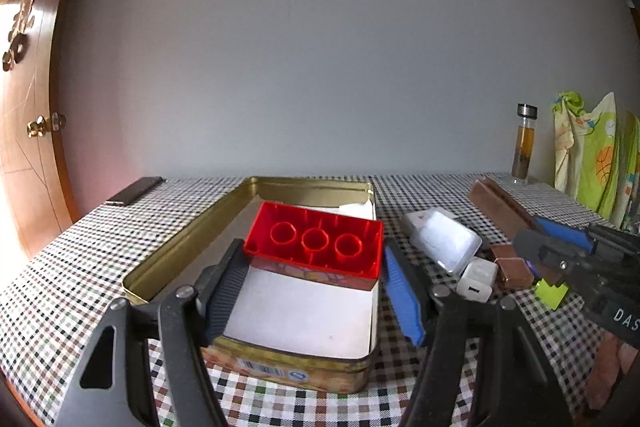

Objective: Organize rigid objects
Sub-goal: 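Carry the red brick and brown comb over the gold tin tray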

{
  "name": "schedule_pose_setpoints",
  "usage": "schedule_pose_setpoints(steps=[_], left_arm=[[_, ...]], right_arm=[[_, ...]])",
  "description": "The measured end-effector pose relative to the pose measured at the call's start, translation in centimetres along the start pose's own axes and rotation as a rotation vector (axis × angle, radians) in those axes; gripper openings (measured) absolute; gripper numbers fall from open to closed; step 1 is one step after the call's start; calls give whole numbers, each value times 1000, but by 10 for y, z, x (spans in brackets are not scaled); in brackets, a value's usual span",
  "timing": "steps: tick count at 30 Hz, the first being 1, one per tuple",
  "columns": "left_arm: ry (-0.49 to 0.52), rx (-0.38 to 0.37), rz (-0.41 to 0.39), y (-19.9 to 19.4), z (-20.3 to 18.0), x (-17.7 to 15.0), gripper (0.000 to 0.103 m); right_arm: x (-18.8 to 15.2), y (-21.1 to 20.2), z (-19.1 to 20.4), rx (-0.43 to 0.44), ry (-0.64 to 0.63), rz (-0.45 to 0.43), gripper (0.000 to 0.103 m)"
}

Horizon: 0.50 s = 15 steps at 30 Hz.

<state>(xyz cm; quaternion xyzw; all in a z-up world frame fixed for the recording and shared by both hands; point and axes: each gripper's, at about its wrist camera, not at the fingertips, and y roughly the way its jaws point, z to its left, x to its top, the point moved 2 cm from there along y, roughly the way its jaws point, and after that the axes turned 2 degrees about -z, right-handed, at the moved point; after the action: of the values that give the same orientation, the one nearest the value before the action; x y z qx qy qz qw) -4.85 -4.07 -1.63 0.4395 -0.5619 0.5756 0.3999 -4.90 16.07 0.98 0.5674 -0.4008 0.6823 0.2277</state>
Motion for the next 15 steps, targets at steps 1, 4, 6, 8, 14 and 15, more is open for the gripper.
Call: schedule_pose_setpoints(steps=[1,4,6,8,14,15], left_arm=[[-3,-4,4,1,0,0,67],[-14,-13,14,3,1,3,67],[-21,-22,19,4,2,5,67],[-24,-27,23,6,2,5,67],[7,4,6,9,2,9,67],[8,6,6,10,2,10,67]], right_arm=[[1,1,1,5,3,-1,27],[5,4,8,14,-6,-11,27],[7,7,14,2,-36,-27,27],[9,13,15,11,-31,-21,27],[11,19,18,16,-25,-28,27],[12,20,18,15,-24,-28,27]])
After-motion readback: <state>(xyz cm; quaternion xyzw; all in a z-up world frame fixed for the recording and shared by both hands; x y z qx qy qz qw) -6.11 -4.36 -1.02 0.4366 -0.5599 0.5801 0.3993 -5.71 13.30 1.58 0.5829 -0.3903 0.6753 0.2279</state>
